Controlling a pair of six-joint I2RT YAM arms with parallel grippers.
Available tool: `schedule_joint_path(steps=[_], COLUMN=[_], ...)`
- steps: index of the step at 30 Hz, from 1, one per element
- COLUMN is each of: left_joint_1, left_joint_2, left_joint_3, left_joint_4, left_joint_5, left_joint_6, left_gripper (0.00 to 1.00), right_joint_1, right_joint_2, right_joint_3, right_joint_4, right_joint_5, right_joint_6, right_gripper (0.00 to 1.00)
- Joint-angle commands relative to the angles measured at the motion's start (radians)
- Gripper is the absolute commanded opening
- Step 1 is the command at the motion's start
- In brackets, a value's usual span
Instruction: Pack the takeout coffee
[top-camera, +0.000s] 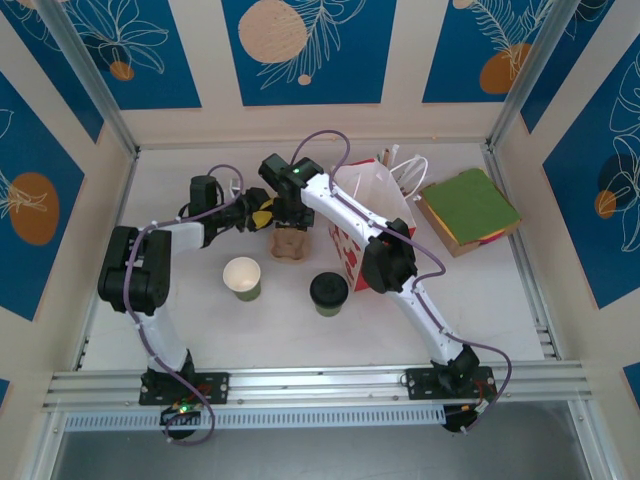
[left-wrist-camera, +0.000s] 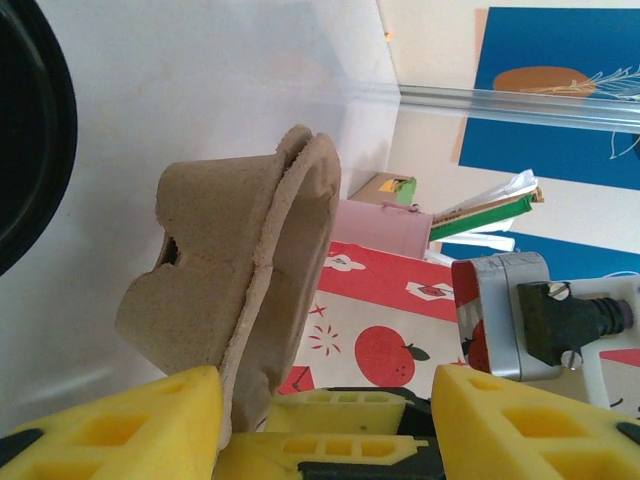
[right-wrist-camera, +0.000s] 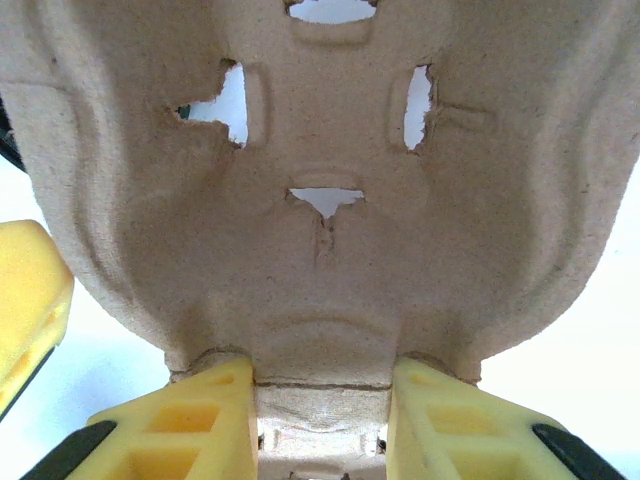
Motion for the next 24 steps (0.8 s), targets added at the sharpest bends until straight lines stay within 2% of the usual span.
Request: schedule_joint_path(steps=[1, 19, 24], left_joint_1=[-0.016, -0.022, -0.019], left_joint_2=[0.018, 0.013, -0.037], left_joint_3=[-0.015, -0.009, -0.028], left_joint_4=[0.064, -0.042, -0.075], left_joint_5=[0.041, 0.013, -0.047], left_joint_6=[-0.017, 0.039, 0.059], left_gripper=[0.56, 0.57, 0.56], right_joint_1=[0.005, 0.015, 0.012], right_joint_2=[-0.034, -0.041, -0.042], right_joint_3=[-0.009, -0.002, -0.008], right_joint_4=[-0.01, -0.014, -0.022], right_joint_5=[-0.013, 0.001, 0.002], right_joint_6=[-0.006, -0.016, -0.01], right_gripper=[0.31, 0.3, 0.3])
